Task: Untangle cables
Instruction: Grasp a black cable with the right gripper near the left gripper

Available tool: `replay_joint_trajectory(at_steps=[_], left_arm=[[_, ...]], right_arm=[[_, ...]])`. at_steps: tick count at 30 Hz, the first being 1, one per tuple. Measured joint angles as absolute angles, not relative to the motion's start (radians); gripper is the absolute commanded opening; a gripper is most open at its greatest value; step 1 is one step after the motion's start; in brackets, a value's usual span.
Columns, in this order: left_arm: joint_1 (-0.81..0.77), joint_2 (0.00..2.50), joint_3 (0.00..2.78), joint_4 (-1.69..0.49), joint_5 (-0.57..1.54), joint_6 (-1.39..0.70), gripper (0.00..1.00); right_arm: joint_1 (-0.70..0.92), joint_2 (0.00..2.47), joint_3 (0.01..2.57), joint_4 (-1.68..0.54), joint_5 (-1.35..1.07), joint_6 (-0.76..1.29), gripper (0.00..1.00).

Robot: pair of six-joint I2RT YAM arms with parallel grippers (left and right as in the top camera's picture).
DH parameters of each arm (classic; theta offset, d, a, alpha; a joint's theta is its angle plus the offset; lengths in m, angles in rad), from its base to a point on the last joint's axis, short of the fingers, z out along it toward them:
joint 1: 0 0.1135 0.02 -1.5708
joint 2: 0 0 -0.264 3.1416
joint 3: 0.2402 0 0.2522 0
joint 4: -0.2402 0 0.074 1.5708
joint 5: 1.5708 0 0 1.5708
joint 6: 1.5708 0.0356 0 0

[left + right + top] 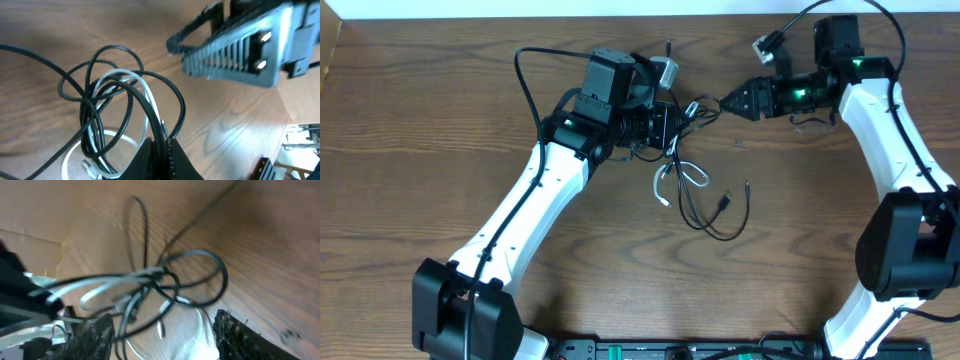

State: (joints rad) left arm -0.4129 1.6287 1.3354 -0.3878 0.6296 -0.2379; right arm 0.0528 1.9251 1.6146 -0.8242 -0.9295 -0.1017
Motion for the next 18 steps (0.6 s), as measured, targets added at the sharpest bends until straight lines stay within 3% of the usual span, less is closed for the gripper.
replay_joint_trajectory(at_steps=[6, 14, 18], left_arm=[[-0.393, 1.629, 1.335, -0.393, 0.630, -0.244, 0.07], [-0.381, 1.629, 1.335, -0.393, 0.629, -0.271, 0.07], [-0.381, 1.629, 1.335, -0.393, 0.629, -0.294, 0.07]], right_arm=[[0.059, 1.925, 1.615, -0.809, -0.952, -0.012, 0.60], [0.162, 1.925, 1.615, -0.818, -0.789, 0.124, 0.59], [0.202, 1.925, 1.615, -0.802, -0.751, 0.160, 0.52]])
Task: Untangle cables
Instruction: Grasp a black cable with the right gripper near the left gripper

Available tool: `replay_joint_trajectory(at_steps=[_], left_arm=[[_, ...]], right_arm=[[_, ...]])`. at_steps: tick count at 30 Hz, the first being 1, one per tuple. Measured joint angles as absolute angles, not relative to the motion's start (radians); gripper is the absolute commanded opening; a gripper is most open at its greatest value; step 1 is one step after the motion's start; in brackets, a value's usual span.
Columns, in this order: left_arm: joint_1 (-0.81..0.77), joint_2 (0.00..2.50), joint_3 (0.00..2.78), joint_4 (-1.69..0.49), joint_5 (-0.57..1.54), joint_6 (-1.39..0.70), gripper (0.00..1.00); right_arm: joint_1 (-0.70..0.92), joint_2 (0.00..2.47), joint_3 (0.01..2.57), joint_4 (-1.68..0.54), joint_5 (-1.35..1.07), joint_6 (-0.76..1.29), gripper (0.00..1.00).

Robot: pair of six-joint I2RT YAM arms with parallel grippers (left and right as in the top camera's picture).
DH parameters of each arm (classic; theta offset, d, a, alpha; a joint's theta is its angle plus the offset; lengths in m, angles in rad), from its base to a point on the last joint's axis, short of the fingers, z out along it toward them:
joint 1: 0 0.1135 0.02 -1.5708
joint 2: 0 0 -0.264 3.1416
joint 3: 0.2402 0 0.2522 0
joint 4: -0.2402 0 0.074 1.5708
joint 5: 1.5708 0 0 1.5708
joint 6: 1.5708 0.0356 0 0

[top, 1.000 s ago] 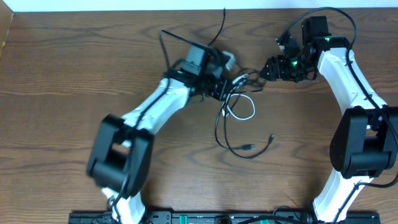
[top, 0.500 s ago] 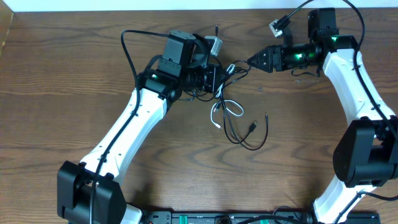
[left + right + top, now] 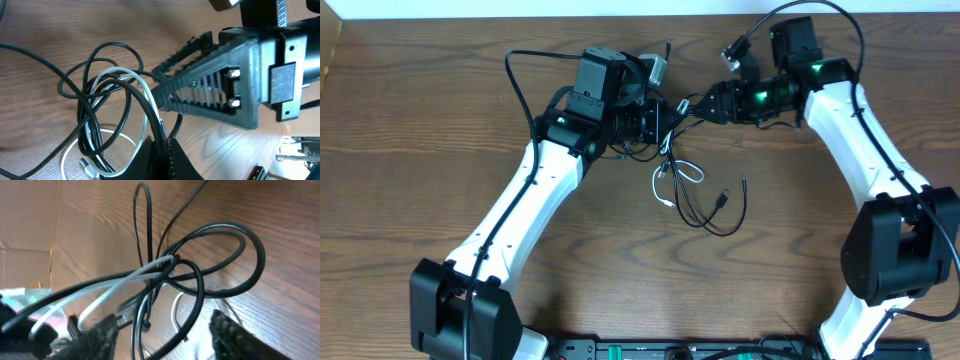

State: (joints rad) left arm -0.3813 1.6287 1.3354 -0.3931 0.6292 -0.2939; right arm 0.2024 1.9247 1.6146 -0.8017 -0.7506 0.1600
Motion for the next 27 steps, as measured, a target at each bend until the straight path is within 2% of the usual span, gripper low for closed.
replay_joint_trajectory(at_steps=[4, 6, 8, 10, 15, 23, 27], left_arm=[[-0.381, 1.629, 1.335, -0.393, 0.629, -0.309, 0.07], [-0.381, 1.629, 1.336, -0.392, 0.629, -0.316, 0.08], [-0.379, 1.629, 1.335, -0.384, 0.629, -0.323, 0.07], [-0.373, 1.629, 1.335, -0.380, 0.630, -0.338, 0.08], [-0.294, 1.629, 1.335, -0.386, 0.631, -0.387, 0.07], [-0.179, 1.629, 1.335, -0.435, 0.731, -0.384, 0.08], [-0.146, 1.629, 1.335, -0.538, 0.756, -0.314, 0.07]], right_arm=[[0.229, 1.925, 1.615, -0.784, -0.712, 0.197, 0.45], [0.247, 1.925, 1.615, -0.787, -0.691, 0.209, 0.36], [0.272, 1.925, 1.615, -0.797, -0.669, 0.220, 0.17], [0.286, 1.925, 1.615, -0.807, -0.649, 0.221, 0.01], [0.276, 1.930, 1.615, -0.841, -0.567, 0.244, 0.01], [0.106, 1.937, 1.615, -0.883, -0.413, 0.243, 0.01], [0.027, 1.937, 1.615, -0.902, -0.394, 0.229, 0.01]])
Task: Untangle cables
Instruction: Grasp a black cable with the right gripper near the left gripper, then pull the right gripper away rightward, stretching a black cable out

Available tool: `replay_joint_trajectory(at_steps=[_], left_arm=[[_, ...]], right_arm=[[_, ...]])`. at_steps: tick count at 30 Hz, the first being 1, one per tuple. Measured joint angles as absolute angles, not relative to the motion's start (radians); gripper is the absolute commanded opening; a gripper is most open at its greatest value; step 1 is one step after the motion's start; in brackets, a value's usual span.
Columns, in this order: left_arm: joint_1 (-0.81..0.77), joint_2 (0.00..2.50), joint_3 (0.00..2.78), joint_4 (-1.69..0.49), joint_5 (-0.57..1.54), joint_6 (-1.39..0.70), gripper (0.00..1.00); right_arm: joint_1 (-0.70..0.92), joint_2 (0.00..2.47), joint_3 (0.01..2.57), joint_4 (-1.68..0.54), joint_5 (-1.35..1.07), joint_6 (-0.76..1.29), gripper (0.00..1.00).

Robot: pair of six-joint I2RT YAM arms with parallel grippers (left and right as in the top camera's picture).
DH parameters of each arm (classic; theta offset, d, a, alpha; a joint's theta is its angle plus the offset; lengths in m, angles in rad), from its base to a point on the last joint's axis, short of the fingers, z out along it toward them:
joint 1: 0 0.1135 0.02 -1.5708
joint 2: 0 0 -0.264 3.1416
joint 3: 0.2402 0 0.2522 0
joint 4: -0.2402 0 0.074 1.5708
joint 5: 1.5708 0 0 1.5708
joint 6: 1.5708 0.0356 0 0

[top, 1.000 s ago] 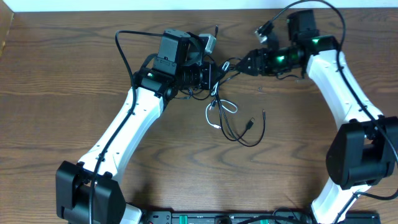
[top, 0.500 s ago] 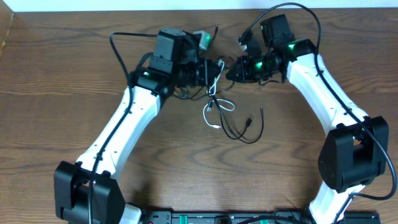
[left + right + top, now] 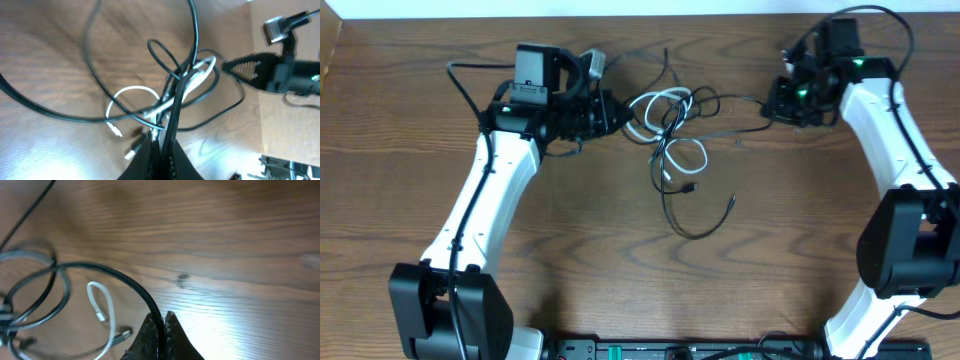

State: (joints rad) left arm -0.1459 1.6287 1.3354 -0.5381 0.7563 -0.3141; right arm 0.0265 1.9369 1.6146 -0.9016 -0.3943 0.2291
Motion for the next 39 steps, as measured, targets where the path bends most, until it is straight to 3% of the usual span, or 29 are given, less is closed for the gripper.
replay_joint_trajectory(at_steps=[10, 18, 24, 25, 29, 31, 33, 39], left_arm=[[-0.095, 1.629, 1.336, -0.731, 0.753, -0.082, 0.08], [-0.096, 1.629, 1.336, -0.808, 0.473, 0.006, 0.07], [-0.095, 1.629, 1.336, -0.804, 0.433, 0.020, 0.07], [-0.095, 1.629, 1.336, -0.804, 0.433, 0.023, 0.07], [-0.095, 1.629, 1.336, -0.804, 0.434, 0.023, 0.08], [-0.095, 1.629, 1.336, -0.803, 0.440, 0.023, 0.08], [-0.095, 1.629, 1.335, -0.797, 0.457, 0.024, 0.07], [-0.095, 1.629, 1.336, -0.754, 0.550, 0.023, 0.07]], right_arm=[[-0.052, 1.937, 1.614, -0.910, -0.321, 0.194, 0.01], [-0.274, 1.937, 1.613, -0.917, -0.260, 0.199, 0.01], [-0.376, 1.937, 1.613, -0.915, -0.278, 0.205, 0.02], [-0.371, 1.937, 1.613, -0.913, -0.282, 0.205, 0.06], [-0.332, 1.937, 1.613, -0.911, -0.310, 0.187, 0.48], [-0.316, 1.937, 1.613, -0.909, -0.374, 0.139, 0.63], [-0.293, 1.937, 1.613, -0.908, -0.465, 0.069, 0.68], [-0.125, 1.937, 1.613, -0.882, -0.636, -0.074, 0.71]])
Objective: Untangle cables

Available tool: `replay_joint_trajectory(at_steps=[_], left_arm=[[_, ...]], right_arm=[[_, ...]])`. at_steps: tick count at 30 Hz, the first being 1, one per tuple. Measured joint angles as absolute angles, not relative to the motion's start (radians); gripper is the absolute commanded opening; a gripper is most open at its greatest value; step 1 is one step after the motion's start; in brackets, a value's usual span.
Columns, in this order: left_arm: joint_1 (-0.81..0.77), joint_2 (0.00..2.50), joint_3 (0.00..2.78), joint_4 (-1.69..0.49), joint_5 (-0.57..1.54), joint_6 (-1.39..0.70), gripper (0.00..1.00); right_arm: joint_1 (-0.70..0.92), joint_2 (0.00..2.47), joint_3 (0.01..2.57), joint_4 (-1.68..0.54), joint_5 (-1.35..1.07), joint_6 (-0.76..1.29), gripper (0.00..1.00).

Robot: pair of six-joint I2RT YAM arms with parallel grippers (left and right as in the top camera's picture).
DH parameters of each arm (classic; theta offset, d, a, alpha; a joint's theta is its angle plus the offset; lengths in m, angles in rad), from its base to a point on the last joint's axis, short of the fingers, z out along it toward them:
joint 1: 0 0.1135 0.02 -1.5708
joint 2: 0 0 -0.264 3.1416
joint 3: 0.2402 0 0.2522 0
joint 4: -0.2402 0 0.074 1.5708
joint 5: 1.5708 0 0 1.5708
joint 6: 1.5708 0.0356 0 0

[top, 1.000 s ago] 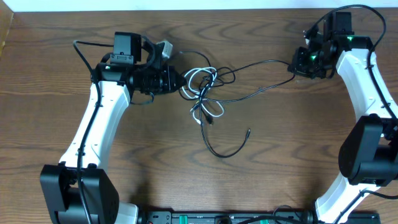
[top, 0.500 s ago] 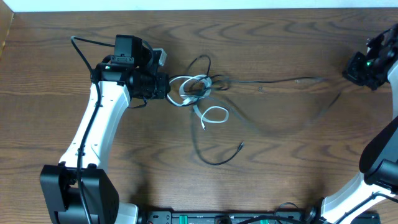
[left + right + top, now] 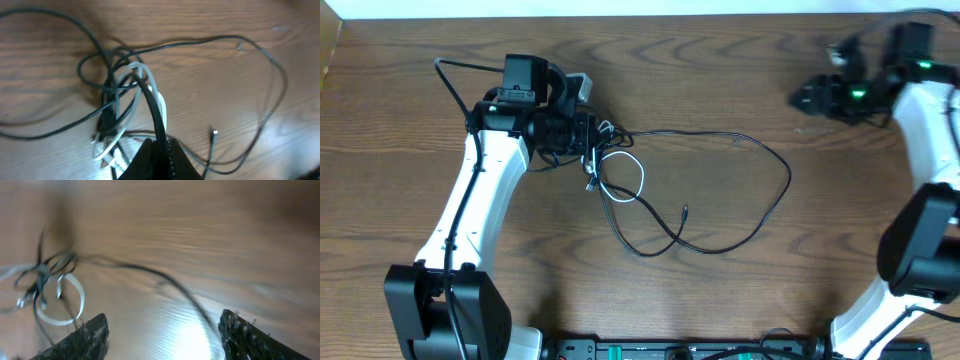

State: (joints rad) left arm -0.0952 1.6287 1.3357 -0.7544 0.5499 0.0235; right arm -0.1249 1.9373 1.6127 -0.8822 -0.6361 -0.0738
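A knot of black and white cables [image 3: 605, 160] lies at the left of the middle, just under my left gripper [image 3: 592, 135]. In the left wrist view my left gripper [image 3: 160, 142] is shut on a thick black cable [image 3: 150, 100], beside a white cable [image 3: 135, 100]. A thin black cable [image 3: 775, 160] runs out of the knot to the right in a wide loop and curls back. My right gripper [image 3: 800, 98] hovers at the far right, open and holding nothing [image 3: 167, 340]. The blurred thin cable [image 3: 170, 287] lies ahead of it.
The wooden table [image 3: 440, 300] carries only the cables. A loose plug end [image 3: 685, 212] of the thin cable lies near the middle. The table's back edge [image 3: 650, 14] runs close behind both grippers. A black bar [image 3: 680, 350] lies along the front edge.
My right gripper was shut on the thin black cable; now it is open and farther right, and the cable lies in a wide loop. The knot sits tighter by my left gripper.
First both grippers were close together at the tangle, the left shut on a black cable, the right open. Then the right's open fingers were at the knot. Later the arms stood apart, each shut on a cable. Now only the left holds on.
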Motion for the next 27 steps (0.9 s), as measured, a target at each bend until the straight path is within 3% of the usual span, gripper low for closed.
replay_joint_trajectory(at_steps=[9, 18, 25, 27], left_arm=[[-0.095, 1.511, 1.413, -0.722, 0.770, 0.023, 0.07], [-0.095, 1.251, 1.437, -0.677, 0.834, 0.023, 0.08], [-0.095, 1.272, 1.437, -0.699, 0.833, 0.019, 0.08], [-0.095, 1.276, 1.437, -0.699, 0.833, 0.014, 0.08]], right_arm=[[0.161, 1.937, 1.611, -0.732, -0.615, -0.129, 0.82], [0.193, 1.937, 1.610, -0.705, -0.719, -0.318, 0.88], [0.264, 1.937, 1.610, -0.705, -0.761, -0.482, 0.87], [0.294, 1.937, 1.610, -0.701, -0.767, -0.512, 0.82]])
